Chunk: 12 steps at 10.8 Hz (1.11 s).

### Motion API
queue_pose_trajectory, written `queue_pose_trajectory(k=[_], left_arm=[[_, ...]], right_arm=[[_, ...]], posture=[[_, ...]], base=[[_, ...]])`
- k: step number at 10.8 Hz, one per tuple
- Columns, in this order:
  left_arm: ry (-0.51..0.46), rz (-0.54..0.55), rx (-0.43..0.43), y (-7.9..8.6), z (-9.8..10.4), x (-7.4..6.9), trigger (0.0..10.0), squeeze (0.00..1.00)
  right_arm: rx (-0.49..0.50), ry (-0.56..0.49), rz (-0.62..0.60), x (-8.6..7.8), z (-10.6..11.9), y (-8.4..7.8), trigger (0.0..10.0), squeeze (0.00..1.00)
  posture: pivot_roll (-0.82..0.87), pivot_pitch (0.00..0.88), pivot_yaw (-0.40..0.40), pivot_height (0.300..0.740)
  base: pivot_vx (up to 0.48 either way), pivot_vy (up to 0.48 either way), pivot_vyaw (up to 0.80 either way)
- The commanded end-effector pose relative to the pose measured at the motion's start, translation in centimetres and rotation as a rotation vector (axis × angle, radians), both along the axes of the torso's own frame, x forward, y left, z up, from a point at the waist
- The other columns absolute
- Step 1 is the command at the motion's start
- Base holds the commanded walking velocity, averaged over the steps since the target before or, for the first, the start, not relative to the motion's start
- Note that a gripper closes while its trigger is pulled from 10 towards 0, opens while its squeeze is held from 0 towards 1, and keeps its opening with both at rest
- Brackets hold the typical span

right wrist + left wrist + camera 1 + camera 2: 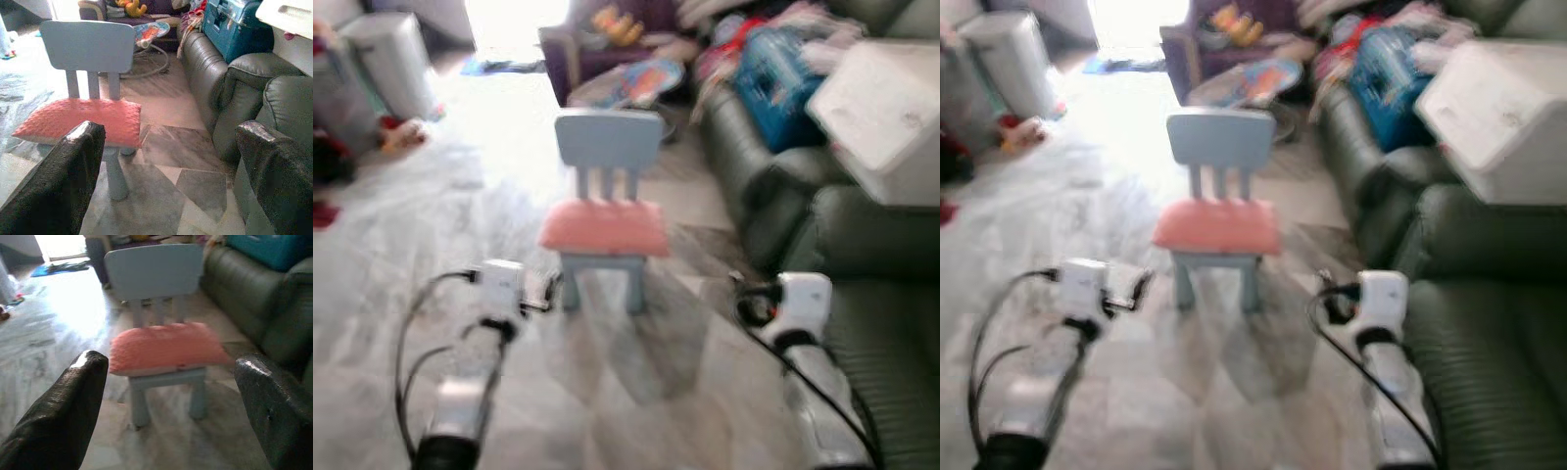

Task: Move the pillow to the sofa

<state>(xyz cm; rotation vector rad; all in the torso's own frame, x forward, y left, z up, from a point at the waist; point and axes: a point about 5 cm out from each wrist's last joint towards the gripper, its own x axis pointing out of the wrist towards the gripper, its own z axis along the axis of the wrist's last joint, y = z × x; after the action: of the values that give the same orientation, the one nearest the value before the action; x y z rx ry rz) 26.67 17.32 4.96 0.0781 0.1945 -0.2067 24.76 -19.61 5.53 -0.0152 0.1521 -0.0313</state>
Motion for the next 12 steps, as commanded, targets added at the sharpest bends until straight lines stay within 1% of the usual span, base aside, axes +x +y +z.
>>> queue_pose_trajectory(k=[1,10,12], left_arm=[[-0.014,0.033,0.025,1.39,0.52,0.18,10.0,0.0],[-0.004,0.047,0.018,1.28,0.35,0.24,10.0,0.0],[0.001,0.05,0.018,1.25,0.29,0.25,10.0,0.0]], right_arm=[[0.014,-0.023,0.032,0.43,0.47,1.09,10.0,0.0],[0.005,-0.019,0.031,0.43,0.41,0.93,10.0,0.0],[0.004,-0.018,0.031,0.37,0.39,0.93,10.0,0.0]], posture=[[-0.05,0.0,-0.01,0.74],[-0.05,0.0,-0.013,0.74],[-0.05,0.0,-0.011,0.74]], base=[[0.469,0.0,0.0],[0.438,0.0,0.0],[0.405,0.259,0.0]])
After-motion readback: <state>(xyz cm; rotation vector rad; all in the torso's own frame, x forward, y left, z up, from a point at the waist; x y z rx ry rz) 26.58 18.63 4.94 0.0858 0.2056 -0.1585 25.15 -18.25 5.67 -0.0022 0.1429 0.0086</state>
